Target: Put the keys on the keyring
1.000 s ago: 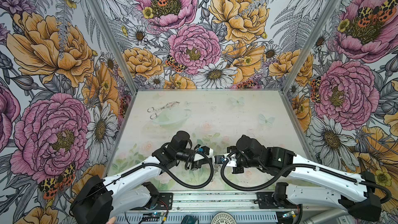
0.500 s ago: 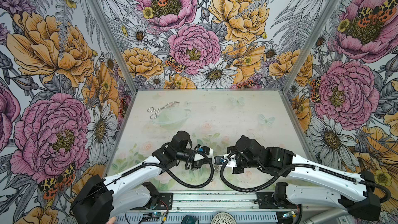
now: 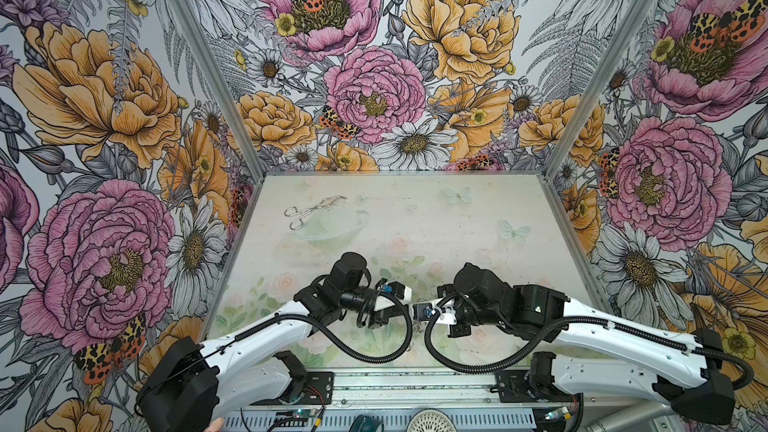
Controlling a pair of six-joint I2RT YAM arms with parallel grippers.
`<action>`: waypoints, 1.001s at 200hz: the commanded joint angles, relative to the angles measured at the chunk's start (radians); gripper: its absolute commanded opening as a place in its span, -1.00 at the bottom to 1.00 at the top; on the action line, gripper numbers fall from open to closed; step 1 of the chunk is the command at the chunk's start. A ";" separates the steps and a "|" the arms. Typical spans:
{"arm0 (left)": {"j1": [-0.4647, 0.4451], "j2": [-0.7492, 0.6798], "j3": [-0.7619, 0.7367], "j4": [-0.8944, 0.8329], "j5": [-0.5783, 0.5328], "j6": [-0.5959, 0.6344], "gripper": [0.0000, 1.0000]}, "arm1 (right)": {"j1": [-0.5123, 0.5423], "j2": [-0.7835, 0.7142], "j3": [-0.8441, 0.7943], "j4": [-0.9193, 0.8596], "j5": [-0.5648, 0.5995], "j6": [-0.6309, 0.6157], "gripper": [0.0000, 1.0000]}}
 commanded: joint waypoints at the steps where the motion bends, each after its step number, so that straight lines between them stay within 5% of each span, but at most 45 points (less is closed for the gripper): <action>1: -0.001 0.006 0.022 -0.002 0.036 0.001 -1.00 | 0.008 -0.001 0.001 0.003 0.025 -0.009 -1.00; 200: -0.001 0.004 0.021 0.001 0.042 -0.001 -1.00 | 0.011 0.012 -0.004 0.006 0.008 0.001 -1.00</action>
